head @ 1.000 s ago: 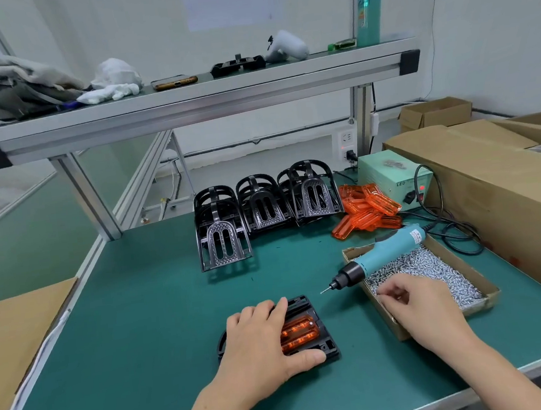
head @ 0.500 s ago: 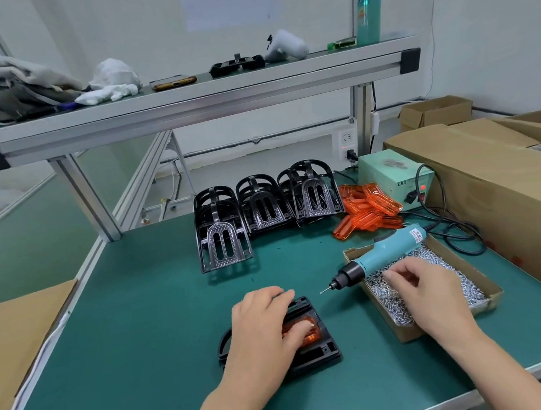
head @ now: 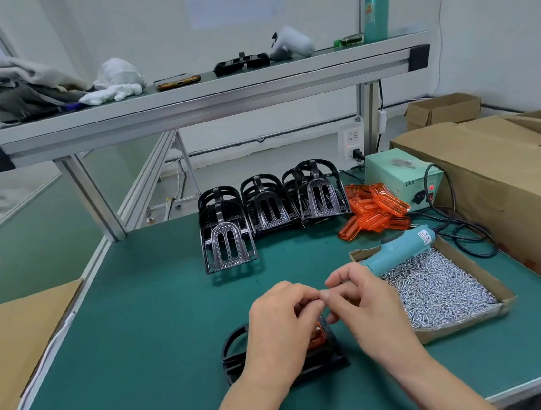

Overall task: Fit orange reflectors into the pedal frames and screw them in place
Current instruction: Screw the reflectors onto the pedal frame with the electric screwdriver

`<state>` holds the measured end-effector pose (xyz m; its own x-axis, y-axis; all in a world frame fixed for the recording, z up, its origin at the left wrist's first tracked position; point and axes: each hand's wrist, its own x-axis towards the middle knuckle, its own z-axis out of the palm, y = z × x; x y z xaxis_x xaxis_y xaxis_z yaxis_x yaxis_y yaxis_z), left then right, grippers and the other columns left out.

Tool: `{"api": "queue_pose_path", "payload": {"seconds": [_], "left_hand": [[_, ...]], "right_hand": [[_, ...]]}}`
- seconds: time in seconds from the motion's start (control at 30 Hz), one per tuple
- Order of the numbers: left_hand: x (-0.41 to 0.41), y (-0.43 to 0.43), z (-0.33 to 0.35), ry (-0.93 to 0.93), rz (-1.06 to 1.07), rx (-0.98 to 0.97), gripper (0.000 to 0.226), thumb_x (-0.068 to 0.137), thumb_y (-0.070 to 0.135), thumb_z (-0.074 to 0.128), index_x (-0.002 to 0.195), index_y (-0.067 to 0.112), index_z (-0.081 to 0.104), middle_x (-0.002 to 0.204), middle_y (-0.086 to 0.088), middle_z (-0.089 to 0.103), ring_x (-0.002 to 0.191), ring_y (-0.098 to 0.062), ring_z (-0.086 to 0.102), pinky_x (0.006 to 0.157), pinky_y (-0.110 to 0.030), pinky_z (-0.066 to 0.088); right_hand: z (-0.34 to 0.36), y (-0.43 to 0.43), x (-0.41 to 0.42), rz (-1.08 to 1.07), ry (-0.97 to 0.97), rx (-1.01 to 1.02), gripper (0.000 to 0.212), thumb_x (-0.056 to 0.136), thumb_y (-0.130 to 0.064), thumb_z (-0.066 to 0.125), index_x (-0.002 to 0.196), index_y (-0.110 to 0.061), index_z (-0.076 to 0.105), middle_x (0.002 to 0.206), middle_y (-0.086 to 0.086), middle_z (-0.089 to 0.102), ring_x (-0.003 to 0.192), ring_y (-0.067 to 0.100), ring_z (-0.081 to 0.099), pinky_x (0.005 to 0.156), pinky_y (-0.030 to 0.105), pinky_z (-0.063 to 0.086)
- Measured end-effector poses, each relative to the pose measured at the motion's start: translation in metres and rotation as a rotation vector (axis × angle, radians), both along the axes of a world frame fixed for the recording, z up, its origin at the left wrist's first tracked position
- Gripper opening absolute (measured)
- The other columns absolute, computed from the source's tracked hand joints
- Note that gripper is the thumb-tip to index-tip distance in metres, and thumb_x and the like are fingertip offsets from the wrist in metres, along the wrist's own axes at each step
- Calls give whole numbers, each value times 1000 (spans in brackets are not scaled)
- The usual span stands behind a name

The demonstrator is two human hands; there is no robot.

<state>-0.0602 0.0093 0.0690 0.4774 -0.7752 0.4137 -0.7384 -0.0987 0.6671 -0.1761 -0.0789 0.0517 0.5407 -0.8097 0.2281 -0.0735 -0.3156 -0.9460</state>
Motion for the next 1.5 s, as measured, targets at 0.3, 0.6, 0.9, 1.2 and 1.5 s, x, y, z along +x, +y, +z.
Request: {"api": "queue_pose_path", "payload": {"seconds": [0.3,0.6,0.9,1.2,1.5], "left_hand": [[15,7,-2,128,91,5,25,80,10,75,67,30,68,71,15,64,73,-4,60,68,-12,43],[21,7,-3,233,152,70,23,81,12,74,69,31,68,75,12,68,75,0,61,70,-10,44],[17,10,-7,234,141,96,23,84,15,72,69,32,67,77,12,68,77,0,61,70,-9,43],[17,10,-7,308,148,100,22,86,14,71,71,30,68,77,11,70,75,-3,63,70,-12,44],[23,15,-12,436,180,86,22,85,13,72,72,29,70,77,8,72,78,-13,66,74,-22,50]], "right_hand": [[1,-50,-10,-470,-353,404,21,99,-12,60,116,-14,48,99,-3,56,84,11,57,76,22,46],[0,-79,2,-513,-387,770,35,101,-15,57,132,-1,51,121,15,64,88,24,65,71,30,53],[10,-82,11,-545,-574,842,38,88,-16,75,117,-12,51,103,7,64,72,16,62,56,25,53],[31,-63,38,-424,-762,777,32,82,-20,80,107,-12,61,78,1,66,63,9,64,57,23,54],[43,-50,57,-458,-845,655,25,81,-11,76,89,-15,53,49,-6,56,42,9,52,46,21,46]]}}
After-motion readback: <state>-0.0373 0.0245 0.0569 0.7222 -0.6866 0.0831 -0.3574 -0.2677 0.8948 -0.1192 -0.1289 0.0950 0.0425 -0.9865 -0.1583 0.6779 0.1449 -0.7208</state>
